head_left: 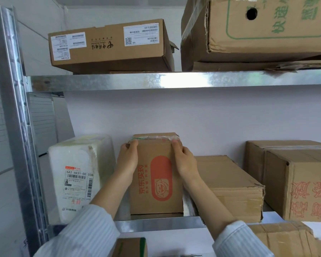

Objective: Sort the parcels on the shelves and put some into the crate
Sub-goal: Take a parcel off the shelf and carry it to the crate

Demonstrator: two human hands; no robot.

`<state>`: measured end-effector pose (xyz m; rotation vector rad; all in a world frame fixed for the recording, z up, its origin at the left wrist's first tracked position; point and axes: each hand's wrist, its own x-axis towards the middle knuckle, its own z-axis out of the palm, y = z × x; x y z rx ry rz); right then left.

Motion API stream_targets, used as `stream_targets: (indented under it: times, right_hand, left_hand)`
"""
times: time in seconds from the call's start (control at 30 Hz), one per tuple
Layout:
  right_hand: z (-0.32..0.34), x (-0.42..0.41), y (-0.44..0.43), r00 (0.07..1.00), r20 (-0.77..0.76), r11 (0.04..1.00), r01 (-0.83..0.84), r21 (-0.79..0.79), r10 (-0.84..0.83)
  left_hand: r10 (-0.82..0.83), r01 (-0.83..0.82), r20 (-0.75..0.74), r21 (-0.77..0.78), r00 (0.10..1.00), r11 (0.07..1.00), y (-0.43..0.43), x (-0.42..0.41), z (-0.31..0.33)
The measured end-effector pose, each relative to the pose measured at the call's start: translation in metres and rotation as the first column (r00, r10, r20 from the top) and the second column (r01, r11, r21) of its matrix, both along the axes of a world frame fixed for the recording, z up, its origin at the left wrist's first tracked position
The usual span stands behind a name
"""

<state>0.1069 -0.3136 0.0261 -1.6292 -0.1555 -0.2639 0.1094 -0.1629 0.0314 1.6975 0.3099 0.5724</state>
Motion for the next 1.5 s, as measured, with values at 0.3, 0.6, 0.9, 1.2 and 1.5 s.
stream_targets:
  times: [0.3, 0.6, 0.9, 1.2, 1.5]
  right_hand:
    - [-0.002, 0.012, 0.002, 0.996, -0.077, 0.998, -0.046, 0.051, 0.05]
    - [0.003, -0.007, -0.008, 0.987, -0.089, 0.989, -0.13, 0.064, 0.135]
    - [-0.009, -0.033, -0.022, 0.99, -0.004, 0.985, -0.137, 0.108, 0.138]
    - [-0.033, -0.046, -0.027, 0.988, 0.078, 0.989, -0.14, 0.042, 0.136]
    - [-0.064, -0.054, -0.027, 0.991, 0.095, 0.995, -0.096, 0.04, 0.092]
  left_hand:
    - [-0.046, 0.046, -0.015, -0.024, 0.999, 0.999, 0.002, -0.008, 0.001]
    - [-0.105, 0.098, -0.035, -0.153, 0.994, 0.983, -0.003, -0.033, 0.005]
    - [-0.142, 0.157, 0.105, -0.157, 0.984, 0.975, -0.009, -0.077, -0.014]
    - [-0.166, 0.184, 0.213, -0.071, 0.963, 0.98, -0.006, -0.09, -0.042]
    - [-0.183, 0.184, 0.231, 0.015, 0.956, 0.983, -0.001, -0.1, -0.082]
